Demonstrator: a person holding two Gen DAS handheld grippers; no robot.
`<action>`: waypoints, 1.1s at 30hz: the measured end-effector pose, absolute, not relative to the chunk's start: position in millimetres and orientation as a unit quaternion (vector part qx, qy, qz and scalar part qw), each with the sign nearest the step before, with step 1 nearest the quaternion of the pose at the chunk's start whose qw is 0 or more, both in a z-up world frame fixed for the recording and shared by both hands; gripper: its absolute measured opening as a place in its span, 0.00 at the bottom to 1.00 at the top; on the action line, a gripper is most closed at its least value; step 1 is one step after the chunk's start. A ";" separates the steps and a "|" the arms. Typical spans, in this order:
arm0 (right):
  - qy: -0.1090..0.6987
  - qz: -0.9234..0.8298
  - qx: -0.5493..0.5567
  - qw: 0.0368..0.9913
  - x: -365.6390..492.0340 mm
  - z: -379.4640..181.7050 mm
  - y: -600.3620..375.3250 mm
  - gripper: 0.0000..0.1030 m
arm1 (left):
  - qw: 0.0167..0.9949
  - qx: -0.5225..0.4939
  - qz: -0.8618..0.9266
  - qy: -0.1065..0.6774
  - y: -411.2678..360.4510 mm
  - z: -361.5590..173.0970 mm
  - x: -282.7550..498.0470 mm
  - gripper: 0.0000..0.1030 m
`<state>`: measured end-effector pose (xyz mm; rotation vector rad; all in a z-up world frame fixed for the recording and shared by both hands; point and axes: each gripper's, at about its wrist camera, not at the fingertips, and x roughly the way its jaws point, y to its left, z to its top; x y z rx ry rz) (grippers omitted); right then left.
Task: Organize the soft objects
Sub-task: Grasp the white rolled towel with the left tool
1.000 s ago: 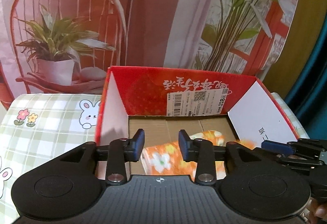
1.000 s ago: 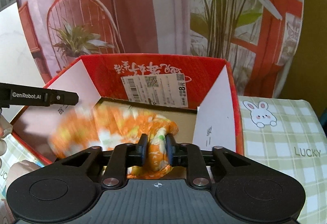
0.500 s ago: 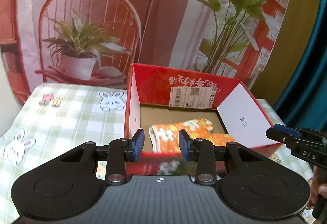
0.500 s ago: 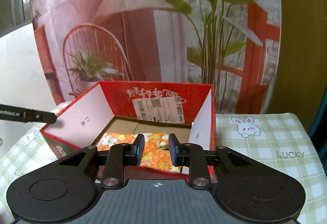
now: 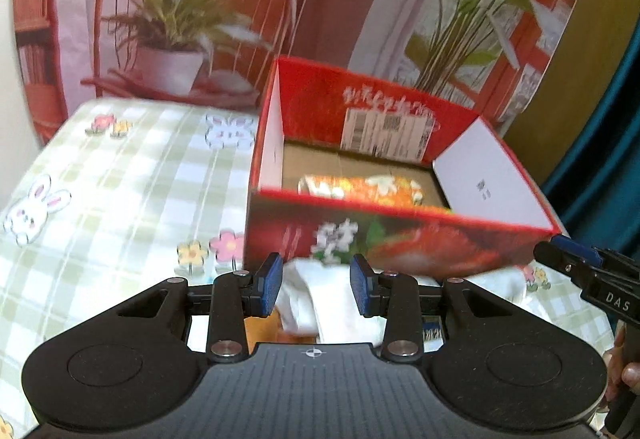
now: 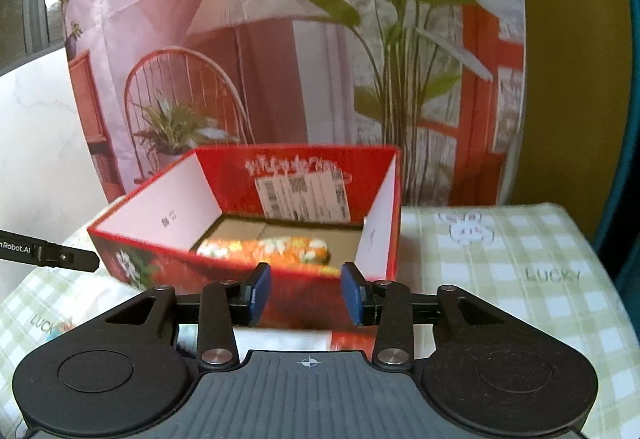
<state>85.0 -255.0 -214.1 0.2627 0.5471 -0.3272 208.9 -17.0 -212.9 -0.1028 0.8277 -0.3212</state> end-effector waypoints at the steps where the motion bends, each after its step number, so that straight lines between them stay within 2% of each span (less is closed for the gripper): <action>1: 0.273 -0.159 0.132 0.940 84.2 -217.7 -254.2 0.42 | 0.899 -0.050 -0.156 0.406 -17.7 -216.5 208.9 0.39; 6: 0.296 -0.153 0.149 0.931 82.5 -236.1 -251.2 0.54 | 0.890 -0.049 -0.165 0.422 -21.5 -229.1 206.9 0.43; 24: 0.340 -0.120 0.177 0.916 92.9 -262.1 -254.0 0.55 | 0.882 -0.063 -0.186 0.429 -29.7 -238.9 202.2 0.43; 26: 0.340 -0.115 0.180 0.916 92.5 -261.9 -255.2 0.53 | 0.883 -0.066 -0.190 0.425 -29.3 -238.0 201.2 0.43; 28: 0.340 -0.111 0.177 0.917 92.1 -260.0 -255.2 0.48 | 0.886 -0.067 -0.192 0.418 -29.3 -236.0 199.3 0.39; 30: 0.338 -0.109 0.171 0.919 91.8 -256.8 -255.0 0.35 | 0.888 -0.068 -0.195 0.411 -28.5 -233.8 197.9 0.23; 33: 0.340 -0.111 0.160 0.920 90.2 -253.3 -255.6 0.21 | 0.890 -0.072 -0.199 0.405 -26.1 -231.9 195.3 0.17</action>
